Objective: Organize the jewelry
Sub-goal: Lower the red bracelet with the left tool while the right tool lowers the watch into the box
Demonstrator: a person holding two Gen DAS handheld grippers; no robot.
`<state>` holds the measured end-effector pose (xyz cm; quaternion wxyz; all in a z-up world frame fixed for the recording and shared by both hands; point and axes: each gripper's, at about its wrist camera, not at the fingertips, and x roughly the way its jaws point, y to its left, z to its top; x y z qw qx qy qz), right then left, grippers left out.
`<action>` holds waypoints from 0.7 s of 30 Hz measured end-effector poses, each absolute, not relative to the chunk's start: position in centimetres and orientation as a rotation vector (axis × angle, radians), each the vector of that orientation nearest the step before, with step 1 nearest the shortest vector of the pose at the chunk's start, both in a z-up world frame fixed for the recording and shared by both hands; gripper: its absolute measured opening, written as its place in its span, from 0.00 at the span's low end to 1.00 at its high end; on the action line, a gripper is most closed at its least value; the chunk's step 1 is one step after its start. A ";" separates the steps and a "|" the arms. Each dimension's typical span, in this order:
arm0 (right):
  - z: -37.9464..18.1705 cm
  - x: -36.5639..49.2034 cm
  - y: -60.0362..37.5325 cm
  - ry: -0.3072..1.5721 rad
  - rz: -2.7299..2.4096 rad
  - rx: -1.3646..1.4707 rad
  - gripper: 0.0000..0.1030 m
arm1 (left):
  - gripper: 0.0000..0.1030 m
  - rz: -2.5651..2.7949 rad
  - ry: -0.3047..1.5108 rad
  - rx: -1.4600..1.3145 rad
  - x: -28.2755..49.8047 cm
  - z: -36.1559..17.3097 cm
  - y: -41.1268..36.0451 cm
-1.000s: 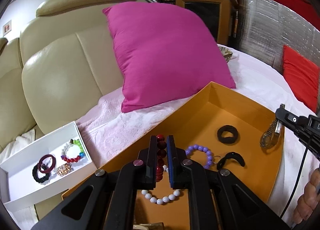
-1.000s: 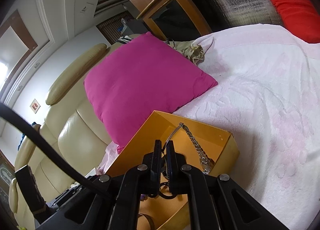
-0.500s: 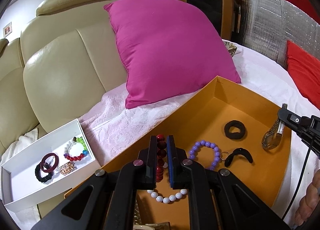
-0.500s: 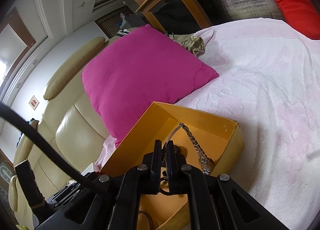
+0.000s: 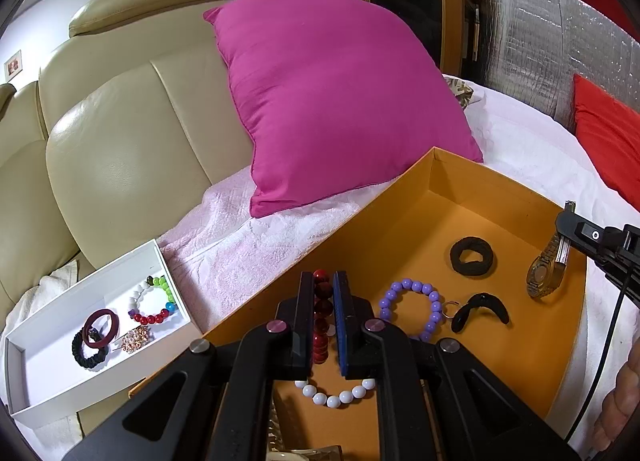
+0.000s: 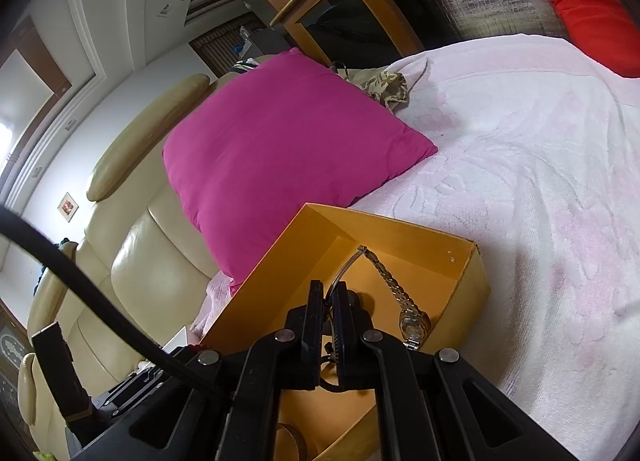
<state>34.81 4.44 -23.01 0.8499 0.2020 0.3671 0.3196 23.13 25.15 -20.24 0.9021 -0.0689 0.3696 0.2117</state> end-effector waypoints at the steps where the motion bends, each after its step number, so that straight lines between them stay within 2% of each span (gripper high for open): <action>1: -23.0 34.8 4.5 0.774 0.673 0.426 0.05 | 0.09 0.437 0.766 -0.141 23.2 -20.3 25.1; 21: -24.2 35.6 4.2 0.836 0.608 0.423 0.09 | 0.09 0.439 0.824 -0.135 23.8 -21.2 25.5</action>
